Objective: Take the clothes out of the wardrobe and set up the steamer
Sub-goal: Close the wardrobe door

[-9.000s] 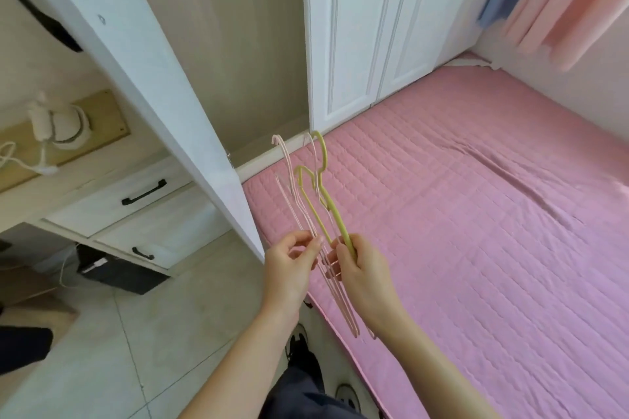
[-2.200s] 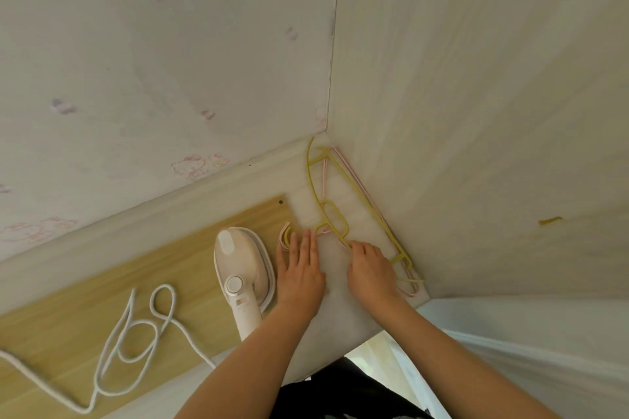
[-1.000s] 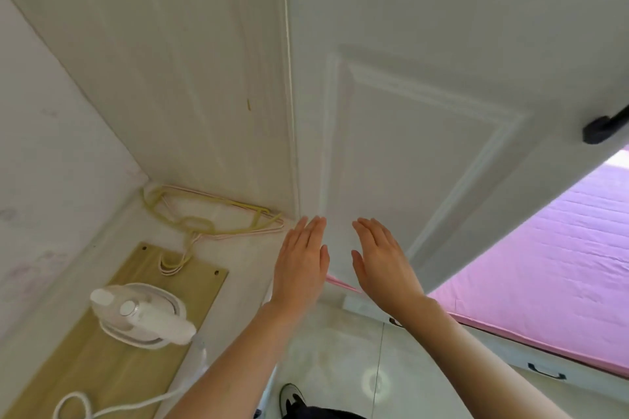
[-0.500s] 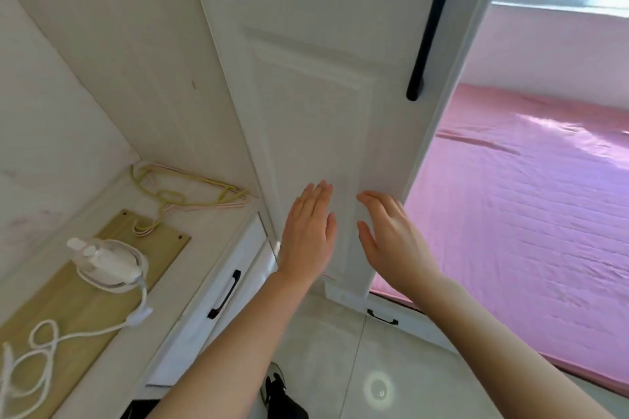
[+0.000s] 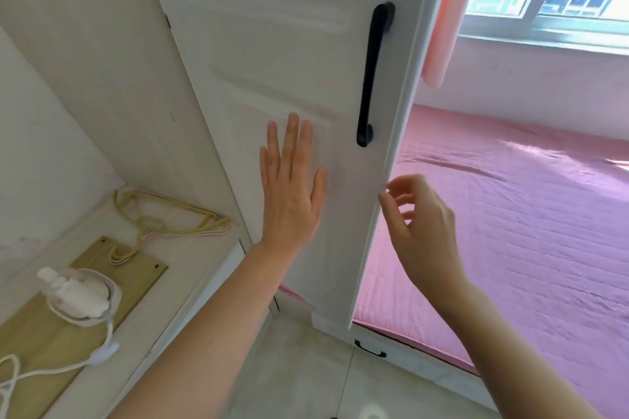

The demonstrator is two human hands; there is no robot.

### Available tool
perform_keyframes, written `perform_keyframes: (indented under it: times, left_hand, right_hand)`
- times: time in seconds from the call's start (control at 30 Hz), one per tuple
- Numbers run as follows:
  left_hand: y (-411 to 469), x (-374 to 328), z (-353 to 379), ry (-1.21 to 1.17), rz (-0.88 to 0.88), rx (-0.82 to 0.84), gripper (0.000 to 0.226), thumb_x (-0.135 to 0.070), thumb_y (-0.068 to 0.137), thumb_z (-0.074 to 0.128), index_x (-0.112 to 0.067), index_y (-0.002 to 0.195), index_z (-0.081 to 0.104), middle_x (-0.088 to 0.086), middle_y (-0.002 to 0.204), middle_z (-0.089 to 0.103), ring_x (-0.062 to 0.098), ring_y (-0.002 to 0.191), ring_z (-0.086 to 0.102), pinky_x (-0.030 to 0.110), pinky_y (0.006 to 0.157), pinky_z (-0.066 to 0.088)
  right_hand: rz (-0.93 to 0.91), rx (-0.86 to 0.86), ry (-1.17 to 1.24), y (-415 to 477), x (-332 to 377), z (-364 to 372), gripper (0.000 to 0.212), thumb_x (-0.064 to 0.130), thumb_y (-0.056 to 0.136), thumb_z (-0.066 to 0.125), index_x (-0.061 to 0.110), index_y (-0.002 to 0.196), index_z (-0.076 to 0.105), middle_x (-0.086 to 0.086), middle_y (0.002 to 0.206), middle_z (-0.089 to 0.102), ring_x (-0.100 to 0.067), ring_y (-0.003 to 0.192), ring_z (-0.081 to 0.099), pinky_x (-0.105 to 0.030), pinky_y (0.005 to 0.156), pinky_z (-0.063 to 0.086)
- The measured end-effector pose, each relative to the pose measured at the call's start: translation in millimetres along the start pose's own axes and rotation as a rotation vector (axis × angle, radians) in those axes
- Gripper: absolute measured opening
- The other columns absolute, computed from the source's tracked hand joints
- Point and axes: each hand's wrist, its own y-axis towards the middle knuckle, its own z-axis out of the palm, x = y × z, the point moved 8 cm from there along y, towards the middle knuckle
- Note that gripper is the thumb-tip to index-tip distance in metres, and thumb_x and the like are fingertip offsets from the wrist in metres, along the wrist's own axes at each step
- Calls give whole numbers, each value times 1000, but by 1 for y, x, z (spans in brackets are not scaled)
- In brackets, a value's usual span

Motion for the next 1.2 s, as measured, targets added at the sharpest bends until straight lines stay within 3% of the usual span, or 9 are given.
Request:
perform_keyframes:
  times: [0.17, 0.27, 0.4, 0.47, 0.6, 0.83, 1.2]
  left_hand:
    - [23, -13, 4, -51, 125, -66, 55, -25, 102, 31, -10, 151, 11, 13, 159, 10, 33, 148, 0, 51, 118, 4]
    - [32, -12, 12, -90, 215, -121, 59, -22, 102, 33, -21, 153, 2, 0, 161, -2, 34, 147, 0, 54, 118, 9]
    - [36, -5, 24, -84, 244, -202, 63, -19, 101, 32, -24, 153, -3, -8, 159, -12, 31, 147, -2, 55, 117, 10]
    - [38, -1, 33, -42, 239, -206, 61, -22, 102, 29, -26, 152, -5, -8, 159, -14, 29, 147, -3, 53, 117, 8]
    - [42, 6, 52, 47, 264, -201, 57, -29, 103, 25, -27, 152, -4, -6, 159, -15, 28, 147, -3, 51, 117, 5]
    - [58, 8, 72, 126, 260, -239, 58, -30, 102, 29, -25, 153, 2, -5, 160, -12, 28, 147, -3, 52, 117, 6]
    - [87, 12, 105, 265, 187, -358, 59, -28, 100, 33, -26, 153, 7, -6, 161, -6, 28, 148, 1, 52, 117, 8]
  right_hand:
    - [70, 65, 122, 24, 0, 4, 20, 29, 88, 65, 25, 101, 50, 11, 99, 60, -3, 89, 60, -18, 68, 49]
    - [110, 113, 284, 30, 2, 11, 13, 21, 92, 61, 16, 102, 56, 12, 99, 66, 0, 87, 65, -8, 64, 47]
    - [79, 102, 304, 36, 0, 14, 20, 19, 94, 57, 2, 104, 57, 10, 93, 70, -5, 77, 68, -13, 61, 52]
    - [78, 90, 309, 41, -6, 15, 20, 18, 94, 57, 1, 103, 56, 8, 92, 70, -6, 77, 68, -13, 60, 52]
    - [80, 63, 291, 54, -14, 13, 18, 19, 94, 57, 2, 99, 55, 5, 90, 69, -15, 76, 68, -27, 60, 56]
    - [82, 81, 349, 84, -36, 12, 12, 16, 93, 58, 5, 97, 58, 14, 87, 68, -4, 75, 68, -9, 58, 48]
    - [35, 228, 491, 146, -72, 23, 10, 13, 93, 58, 5, 100, 59, 10, 84, 67, -8, 74, 67, -12, 59, 49]
